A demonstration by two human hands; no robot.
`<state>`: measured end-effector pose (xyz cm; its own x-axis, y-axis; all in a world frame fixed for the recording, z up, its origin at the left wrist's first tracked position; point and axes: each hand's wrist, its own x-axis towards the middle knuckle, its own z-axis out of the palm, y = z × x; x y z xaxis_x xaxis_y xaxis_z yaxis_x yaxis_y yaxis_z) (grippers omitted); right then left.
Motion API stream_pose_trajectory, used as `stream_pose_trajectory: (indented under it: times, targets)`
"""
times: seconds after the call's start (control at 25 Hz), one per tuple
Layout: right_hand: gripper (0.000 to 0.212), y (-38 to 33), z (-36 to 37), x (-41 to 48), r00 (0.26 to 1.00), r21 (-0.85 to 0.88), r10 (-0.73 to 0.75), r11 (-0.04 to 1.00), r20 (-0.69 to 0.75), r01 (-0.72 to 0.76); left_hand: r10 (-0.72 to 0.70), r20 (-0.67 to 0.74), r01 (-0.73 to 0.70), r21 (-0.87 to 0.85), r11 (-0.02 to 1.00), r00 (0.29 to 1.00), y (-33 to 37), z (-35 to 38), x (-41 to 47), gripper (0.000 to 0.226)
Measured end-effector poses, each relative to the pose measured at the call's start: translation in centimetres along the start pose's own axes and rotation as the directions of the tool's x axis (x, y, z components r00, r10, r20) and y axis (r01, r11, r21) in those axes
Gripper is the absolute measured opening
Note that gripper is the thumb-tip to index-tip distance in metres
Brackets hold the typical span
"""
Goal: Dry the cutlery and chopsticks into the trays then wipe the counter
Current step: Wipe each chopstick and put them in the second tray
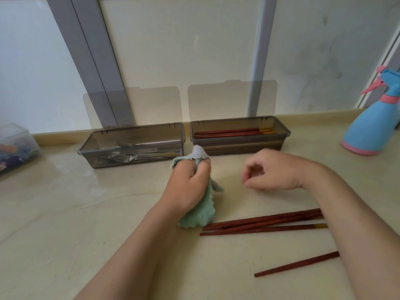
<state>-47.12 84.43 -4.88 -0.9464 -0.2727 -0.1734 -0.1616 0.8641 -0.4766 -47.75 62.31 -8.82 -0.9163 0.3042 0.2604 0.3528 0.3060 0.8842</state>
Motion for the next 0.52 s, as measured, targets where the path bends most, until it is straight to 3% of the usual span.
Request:
stream_pose_trajectory:
  times: [0.08, 0.2, 0.32, 0.52]
  targets:
    - [0.004, -1.3, 1.0, -0.5, 0.974, 0.013, -0.066, 0.998, 0.216, 0.065, -0.030, -0.065, 0.027, -0.045, 0.999, 0.997, 0.1, -0.2, 0.2, 0.047]
    - [0.009, -2.5, 1.8, -0.7, 0.943, 0.013, -0.093, 0.995, 0.320, 0.094, -0.066, -0.198, 0.062, -0.022, 0.998, 0.978, -0.4, -0.2, 0.2, 0.052]
    - [0.010, -3.3, 2.3, -1.0, 0.937, -0.061, -0.056, 0.995, 0.345, 0.083, -0.055, -0.240, 0.060, 0.011, 0.998, 0.969, -0.6, -0.3, 0.2, 0.050]
    - [0.011, -4.3, 3.3, -1.3, 0.968, -0.171, -0.018, 0.983, 0.251, 0.063, -0.055, -0.207, 0.060, 0.019, 0.998, 0.977, -0.5, -0.2, 0.2, 0.051]
